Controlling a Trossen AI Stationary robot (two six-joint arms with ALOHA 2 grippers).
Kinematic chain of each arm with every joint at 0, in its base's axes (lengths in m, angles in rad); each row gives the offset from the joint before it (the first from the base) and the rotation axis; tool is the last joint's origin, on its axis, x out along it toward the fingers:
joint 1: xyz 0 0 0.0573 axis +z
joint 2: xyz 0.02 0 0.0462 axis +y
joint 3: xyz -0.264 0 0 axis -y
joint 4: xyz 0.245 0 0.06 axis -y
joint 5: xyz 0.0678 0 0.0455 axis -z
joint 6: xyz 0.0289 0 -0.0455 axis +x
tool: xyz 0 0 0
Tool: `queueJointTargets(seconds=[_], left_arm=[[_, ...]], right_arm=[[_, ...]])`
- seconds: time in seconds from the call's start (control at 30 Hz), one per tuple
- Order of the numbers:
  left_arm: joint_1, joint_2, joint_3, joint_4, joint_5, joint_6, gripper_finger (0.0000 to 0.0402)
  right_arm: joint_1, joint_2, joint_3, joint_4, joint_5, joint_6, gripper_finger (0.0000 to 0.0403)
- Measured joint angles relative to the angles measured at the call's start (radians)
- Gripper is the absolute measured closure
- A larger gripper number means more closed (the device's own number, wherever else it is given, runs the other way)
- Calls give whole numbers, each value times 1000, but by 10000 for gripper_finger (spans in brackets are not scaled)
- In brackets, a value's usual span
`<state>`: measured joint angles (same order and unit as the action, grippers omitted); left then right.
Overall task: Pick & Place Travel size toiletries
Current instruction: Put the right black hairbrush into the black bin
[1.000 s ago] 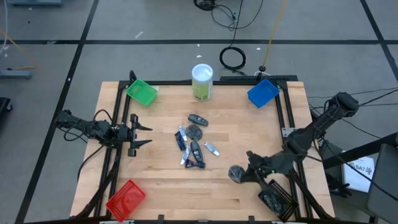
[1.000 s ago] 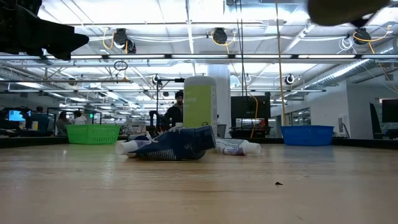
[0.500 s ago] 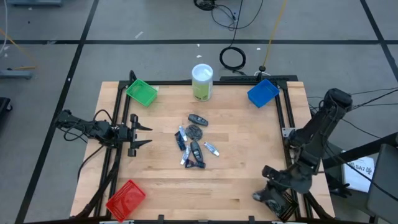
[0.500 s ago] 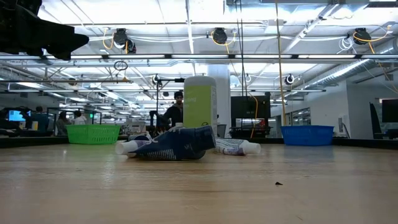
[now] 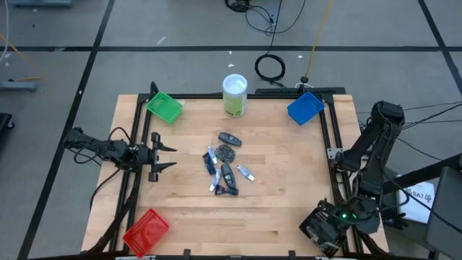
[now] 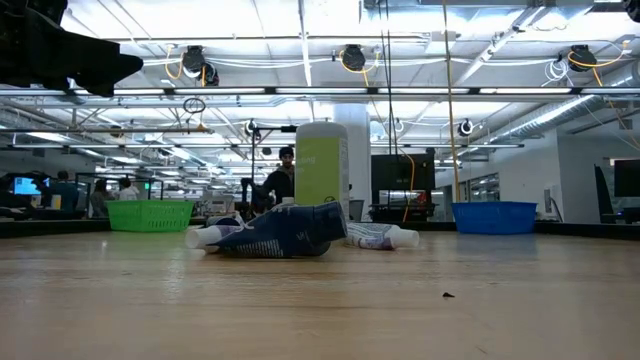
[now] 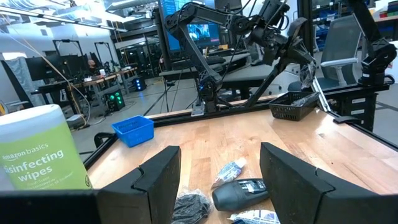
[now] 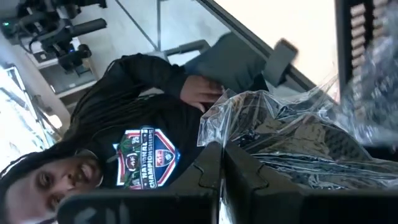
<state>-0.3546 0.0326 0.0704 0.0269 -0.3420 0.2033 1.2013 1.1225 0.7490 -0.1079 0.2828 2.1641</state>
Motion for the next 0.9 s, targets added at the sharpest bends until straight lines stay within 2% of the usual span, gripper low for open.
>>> queueJointTargets(seconds=[0.17,0.43,0.7,0.8,0.9], left_arm=[[0,0,0,0,0,0,185],[0,0,0,0,0,1,185],[0,0,0,0,0,0,185],[0,0,0,0,0,1,185],[0,0,0,0,0,0,185]], right_arm=[[5,0,1,17,1,1,403],[5,0,1,-119,-1,-14,397],[5,0,1,-249,-6,-35,367],[5,0,1,-301,-39,-40,352],[5,0,-22,-301,-49,-38,337]])
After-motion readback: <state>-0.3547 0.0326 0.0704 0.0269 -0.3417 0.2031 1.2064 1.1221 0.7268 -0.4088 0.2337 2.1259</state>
